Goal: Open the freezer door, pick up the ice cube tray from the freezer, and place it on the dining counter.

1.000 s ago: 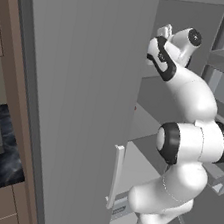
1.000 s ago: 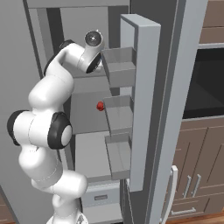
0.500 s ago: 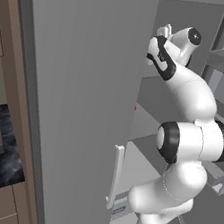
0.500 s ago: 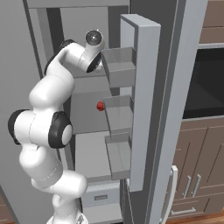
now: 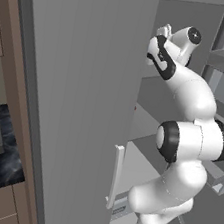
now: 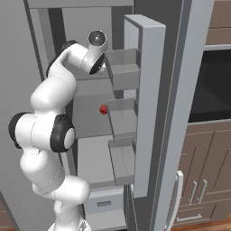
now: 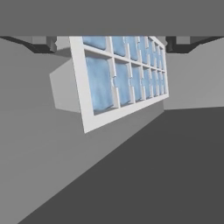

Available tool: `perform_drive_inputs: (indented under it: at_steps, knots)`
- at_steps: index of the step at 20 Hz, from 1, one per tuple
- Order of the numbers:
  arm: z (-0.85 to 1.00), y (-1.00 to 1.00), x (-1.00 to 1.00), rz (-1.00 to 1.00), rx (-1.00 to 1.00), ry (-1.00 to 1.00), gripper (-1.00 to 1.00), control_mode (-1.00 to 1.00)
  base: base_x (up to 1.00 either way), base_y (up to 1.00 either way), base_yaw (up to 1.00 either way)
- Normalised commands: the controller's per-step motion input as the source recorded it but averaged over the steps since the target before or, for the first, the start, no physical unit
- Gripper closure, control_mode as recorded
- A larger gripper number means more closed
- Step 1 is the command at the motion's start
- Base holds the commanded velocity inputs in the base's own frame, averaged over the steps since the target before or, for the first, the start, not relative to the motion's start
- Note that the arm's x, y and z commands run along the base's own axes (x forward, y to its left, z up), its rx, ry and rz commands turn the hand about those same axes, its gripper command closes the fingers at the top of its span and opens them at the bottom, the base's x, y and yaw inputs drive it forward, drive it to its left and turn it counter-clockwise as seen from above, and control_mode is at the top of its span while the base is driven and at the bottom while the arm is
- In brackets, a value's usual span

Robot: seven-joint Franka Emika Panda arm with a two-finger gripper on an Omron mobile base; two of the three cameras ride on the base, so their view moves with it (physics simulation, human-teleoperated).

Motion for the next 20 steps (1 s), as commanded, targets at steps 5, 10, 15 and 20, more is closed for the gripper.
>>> perform_drive_inputs:
  at_steps: [5, 10, 15, 20]
  knots:
    - [-0.08, 0.00, 0.01, 0.00, 0.00, 0.00, -1.00, -1.00, 0.00, 0.00, 0.00]
    - [0.00, 0.00, 0.00, 0.00, 0.00, 0.00, -1.00, -1.00, 0.00, 0.00, 0.00]
    - [0.00, 0.00, 0.00, 0.00, 0.00, 0.00, -1.00, -1.00, 0.00, 0.00, 0.00]
    - [0.00, 0.00, 0.00, 0.00, 0.00, 0.00, 1.00, -1.00, 0.00, 0.00, 0.00]
